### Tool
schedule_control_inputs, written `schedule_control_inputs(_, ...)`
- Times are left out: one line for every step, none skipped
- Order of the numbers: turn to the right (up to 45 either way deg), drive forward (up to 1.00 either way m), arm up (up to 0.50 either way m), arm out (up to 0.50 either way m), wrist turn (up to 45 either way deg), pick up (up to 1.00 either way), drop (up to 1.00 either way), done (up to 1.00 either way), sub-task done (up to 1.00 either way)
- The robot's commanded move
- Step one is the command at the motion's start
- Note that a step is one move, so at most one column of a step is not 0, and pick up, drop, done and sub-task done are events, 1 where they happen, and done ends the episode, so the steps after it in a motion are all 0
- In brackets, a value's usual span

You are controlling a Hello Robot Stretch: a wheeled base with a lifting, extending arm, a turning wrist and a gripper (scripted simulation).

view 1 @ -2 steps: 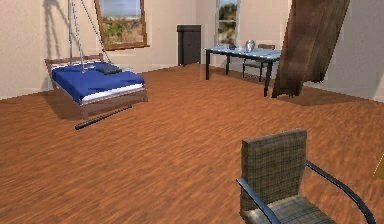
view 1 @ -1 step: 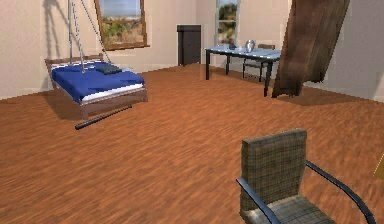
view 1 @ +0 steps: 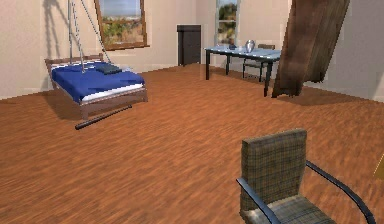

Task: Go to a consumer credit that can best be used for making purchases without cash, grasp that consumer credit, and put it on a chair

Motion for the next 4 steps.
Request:
schedule_control_inputs(0.0,0.0,0.0,0.22,0.0,0.0,0.0,0.0,0.0)
schedule_control_inputs(0.0,0.0,0.0,0.0,45.0,0.0,0.0,0.0,0.0)
schedule_control_inputs(0.0,0.0,0.0,0.0,45.0,0.0,0.0,0.0,0.0)
schedule_control_inputs(0.0,0.0,0.0,0.0,45.0,0.0,0.0,0.0,0.0)
